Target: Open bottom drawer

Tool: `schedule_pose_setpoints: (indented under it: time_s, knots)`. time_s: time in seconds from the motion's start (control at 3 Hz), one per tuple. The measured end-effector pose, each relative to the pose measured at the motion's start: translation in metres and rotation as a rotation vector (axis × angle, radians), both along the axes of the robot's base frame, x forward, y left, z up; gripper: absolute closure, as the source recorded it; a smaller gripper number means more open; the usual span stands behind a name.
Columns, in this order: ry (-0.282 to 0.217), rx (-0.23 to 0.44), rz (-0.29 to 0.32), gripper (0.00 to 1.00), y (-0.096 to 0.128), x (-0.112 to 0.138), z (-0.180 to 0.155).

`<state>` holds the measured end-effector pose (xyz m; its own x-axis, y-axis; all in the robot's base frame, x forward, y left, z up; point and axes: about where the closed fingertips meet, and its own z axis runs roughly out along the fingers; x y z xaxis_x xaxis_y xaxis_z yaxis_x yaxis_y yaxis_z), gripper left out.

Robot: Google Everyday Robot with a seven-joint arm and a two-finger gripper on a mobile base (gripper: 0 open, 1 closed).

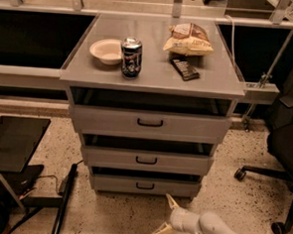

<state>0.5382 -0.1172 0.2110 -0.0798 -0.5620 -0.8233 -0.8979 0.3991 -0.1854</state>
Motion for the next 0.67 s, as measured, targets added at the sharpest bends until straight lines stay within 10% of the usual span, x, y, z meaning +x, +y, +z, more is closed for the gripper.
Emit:
schedule_pose_setpoints:
  time_s: [0.67]
  knots:
    - [-0.077,-0.033,-0.007,0.00,0.0226,0.0386,0.0282]
